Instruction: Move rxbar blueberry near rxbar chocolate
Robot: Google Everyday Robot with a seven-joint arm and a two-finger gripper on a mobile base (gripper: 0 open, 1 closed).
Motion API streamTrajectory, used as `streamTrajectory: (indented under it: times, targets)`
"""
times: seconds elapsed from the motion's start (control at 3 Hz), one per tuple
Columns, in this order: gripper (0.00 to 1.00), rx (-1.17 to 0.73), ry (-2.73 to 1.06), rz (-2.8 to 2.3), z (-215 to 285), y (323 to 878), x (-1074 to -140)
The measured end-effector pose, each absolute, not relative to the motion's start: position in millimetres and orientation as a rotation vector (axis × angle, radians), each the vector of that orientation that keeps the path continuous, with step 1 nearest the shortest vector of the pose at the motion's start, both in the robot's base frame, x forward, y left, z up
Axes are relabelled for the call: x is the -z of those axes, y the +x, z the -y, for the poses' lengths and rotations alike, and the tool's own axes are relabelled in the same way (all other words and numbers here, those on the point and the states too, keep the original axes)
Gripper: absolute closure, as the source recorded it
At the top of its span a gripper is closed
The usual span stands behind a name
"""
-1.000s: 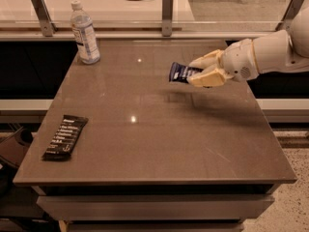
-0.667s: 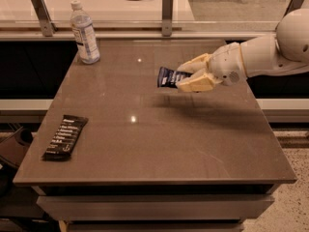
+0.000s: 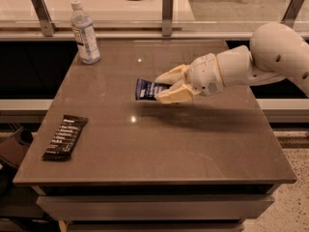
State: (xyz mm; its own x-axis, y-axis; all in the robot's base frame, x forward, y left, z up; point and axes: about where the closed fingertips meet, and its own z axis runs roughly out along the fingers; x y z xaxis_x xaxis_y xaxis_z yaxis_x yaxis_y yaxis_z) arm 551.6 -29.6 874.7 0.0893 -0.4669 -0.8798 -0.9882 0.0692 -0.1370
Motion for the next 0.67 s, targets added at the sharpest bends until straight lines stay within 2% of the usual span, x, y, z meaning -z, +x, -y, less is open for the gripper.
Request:
streamTrajectory:
  times: [0.67]
  targets:
    - [1.00, -0.783, -1.618, -1.510, -14, 517, -880]
